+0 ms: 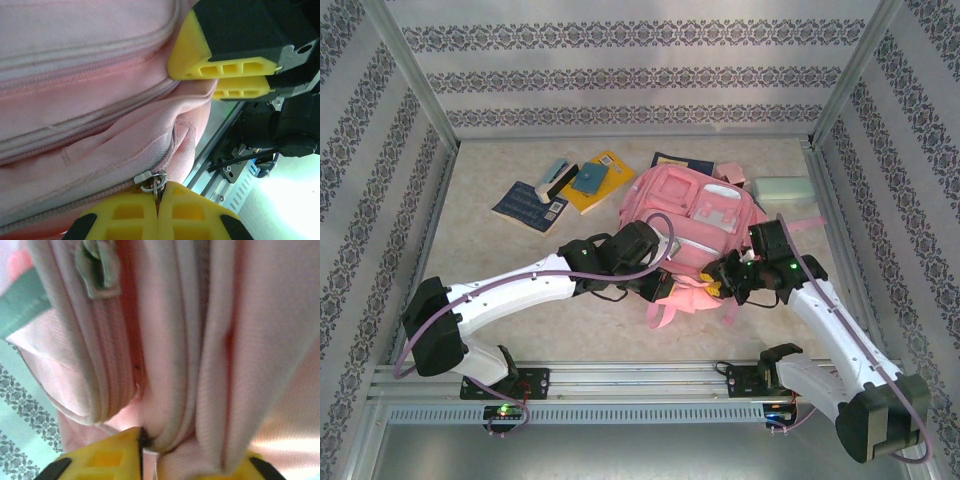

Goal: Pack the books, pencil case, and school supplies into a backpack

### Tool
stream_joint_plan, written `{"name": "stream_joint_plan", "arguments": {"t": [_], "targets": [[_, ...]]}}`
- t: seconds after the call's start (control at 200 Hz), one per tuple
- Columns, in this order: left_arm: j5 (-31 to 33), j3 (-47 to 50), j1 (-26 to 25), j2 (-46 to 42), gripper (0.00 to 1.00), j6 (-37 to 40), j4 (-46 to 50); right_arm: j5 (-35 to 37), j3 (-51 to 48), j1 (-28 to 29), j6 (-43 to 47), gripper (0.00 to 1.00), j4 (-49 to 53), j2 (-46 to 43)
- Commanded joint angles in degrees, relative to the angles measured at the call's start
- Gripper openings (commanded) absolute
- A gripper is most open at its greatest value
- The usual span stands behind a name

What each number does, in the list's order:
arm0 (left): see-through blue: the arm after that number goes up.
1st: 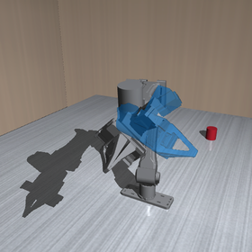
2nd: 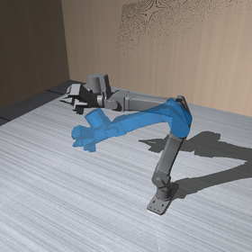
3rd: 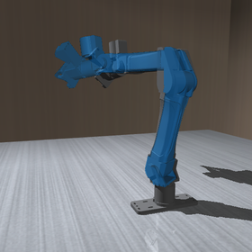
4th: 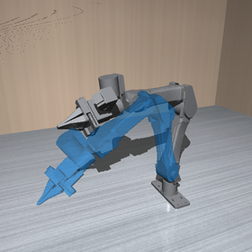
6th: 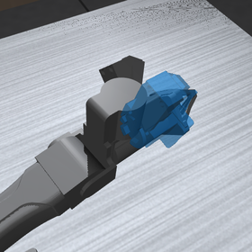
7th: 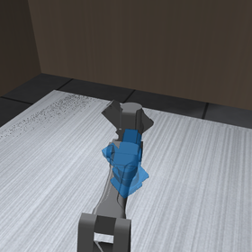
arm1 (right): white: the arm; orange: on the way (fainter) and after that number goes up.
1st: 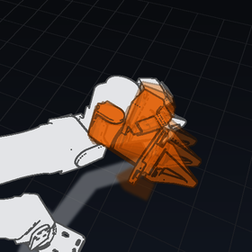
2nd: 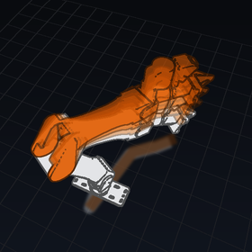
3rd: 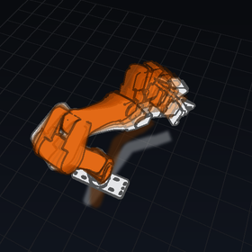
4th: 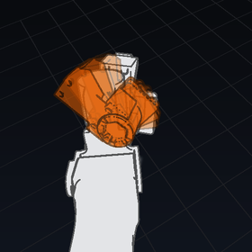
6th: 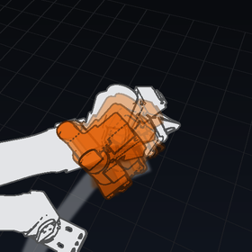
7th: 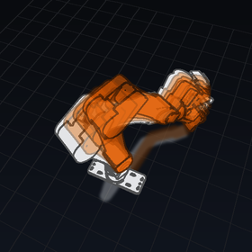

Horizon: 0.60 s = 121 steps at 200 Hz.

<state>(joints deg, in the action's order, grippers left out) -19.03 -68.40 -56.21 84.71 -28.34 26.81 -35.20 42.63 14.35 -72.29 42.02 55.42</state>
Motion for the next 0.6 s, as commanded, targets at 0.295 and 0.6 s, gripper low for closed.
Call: {"name": "stream_joint_plan", "arguments": {"t": [0.295, 0.6], "targets": [[6.0, 10.8, 3.4, -11.7, 0.0, -2.6, -5.8, 6.3, 7.4, -0.6, 13.3, 0.0, 6.3, -0.6], [6.9, 22.9, 15.9, -15.0, 0.0, -3.0, -10.3, 5.3, 16.2, -0.6, 20.6, 0.0, 11.6, 1.8]]}}
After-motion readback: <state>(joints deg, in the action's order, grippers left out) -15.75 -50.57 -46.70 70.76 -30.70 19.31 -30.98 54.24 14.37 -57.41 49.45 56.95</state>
